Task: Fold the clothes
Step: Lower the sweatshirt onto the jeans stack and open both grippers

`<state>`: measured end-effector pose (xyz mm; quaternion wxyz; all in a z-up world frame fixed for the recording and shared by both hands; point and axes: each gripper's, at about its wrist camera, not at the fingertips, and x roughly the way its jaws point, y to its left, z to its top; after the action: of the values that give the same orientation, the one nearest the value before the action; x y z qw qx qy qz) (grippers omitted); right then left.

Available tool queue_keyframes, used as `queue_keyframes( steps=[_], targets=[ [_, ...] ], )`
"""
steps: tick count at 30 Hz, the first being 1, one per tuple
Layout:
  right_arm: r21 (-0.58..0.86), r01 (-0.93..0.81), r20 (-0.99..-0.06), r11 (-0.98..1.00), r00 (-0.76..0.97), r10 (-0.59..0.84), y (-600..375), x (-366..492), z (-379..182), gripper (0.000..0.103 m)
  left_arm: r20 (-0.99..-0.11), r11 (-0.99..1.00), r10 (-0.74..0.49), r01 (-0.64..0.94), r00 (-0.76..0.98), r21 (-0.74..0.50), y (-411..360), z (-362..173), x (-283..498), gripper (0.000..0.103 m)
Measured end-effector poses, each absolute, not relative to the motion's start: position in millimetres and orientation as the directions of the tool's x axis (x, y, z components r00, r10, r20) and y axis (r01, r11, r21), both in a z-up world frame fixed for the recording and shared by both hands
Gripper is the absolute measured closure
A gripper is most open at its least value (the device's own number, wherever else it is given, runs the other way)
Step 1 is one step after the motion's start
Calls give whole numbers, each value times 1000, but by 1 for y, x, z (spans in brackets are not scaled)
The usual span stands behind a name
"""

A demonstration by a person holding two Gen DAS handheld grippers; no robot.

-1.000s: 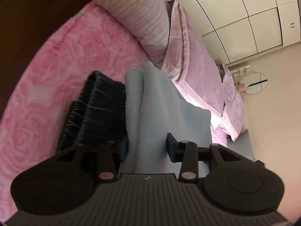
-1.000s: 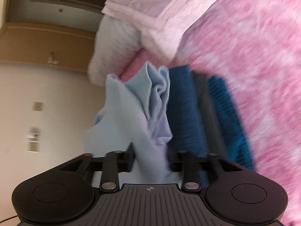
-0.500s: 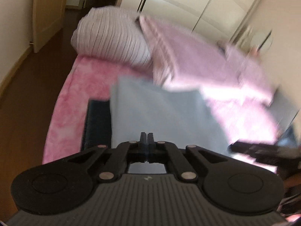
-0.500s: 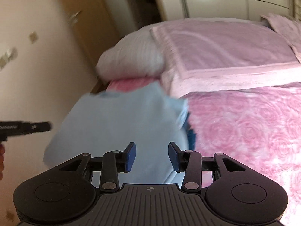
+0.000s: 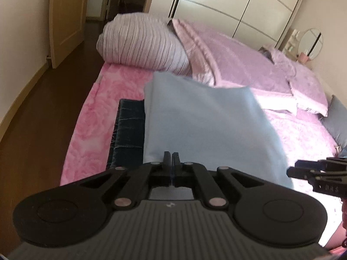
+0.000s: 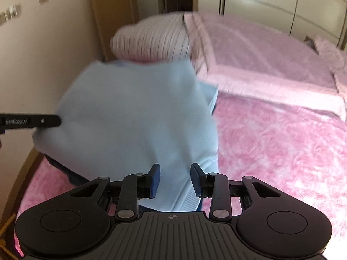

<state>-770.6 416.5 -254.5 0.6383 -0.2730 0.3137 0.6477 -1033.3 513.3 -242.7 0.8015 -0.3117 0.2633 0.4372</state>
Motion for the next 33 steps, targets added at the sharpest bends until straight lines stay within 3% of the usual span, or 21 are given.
queue_keyframes(
  steps=[3, 7, 18, 23, 25, 27, 33],
  targets=[
    [82, -997, -740, -10, -67, 669, 408, -776, -249, 67, -719, 448, 519, -863, 462, -231, 506, -247, -1031, 102],
    [100, -995, -820, -2, -83, 566, 422, -785, -273, 67, -731, 406, 514, -878, 450, -255, 515, -258, -1033, 100],
    [53, -989, -768, 137, 47, 639, 484, -762, -225, 67, -705, 415, 571, -889, 420, -193, 590, -211, -1010, 102],
    [69, -984, -762, 163, 53, 645, 537, -759, -232, 67, -717, 416, 532, -877, 449, -240, 635, -232, -982, 102],
    [72, -986, -816, 148, 27, 578, 550, -758, -253, 67, -763, 391, 493, -890, 418, -234, 643, -255, -979, 102],
    [80, -985, -840, 153, 16, 543, 548, -756, -265, 67, -759, 370, 503, -896, 414, -243, 637, -258, -987, 102],
    [150, -979, -795, 135, -38, 605, 487, -754, -236, 67, -736, 358, 522, -894, 432, -271, 584, -223, -1013, 102]
  ],
)
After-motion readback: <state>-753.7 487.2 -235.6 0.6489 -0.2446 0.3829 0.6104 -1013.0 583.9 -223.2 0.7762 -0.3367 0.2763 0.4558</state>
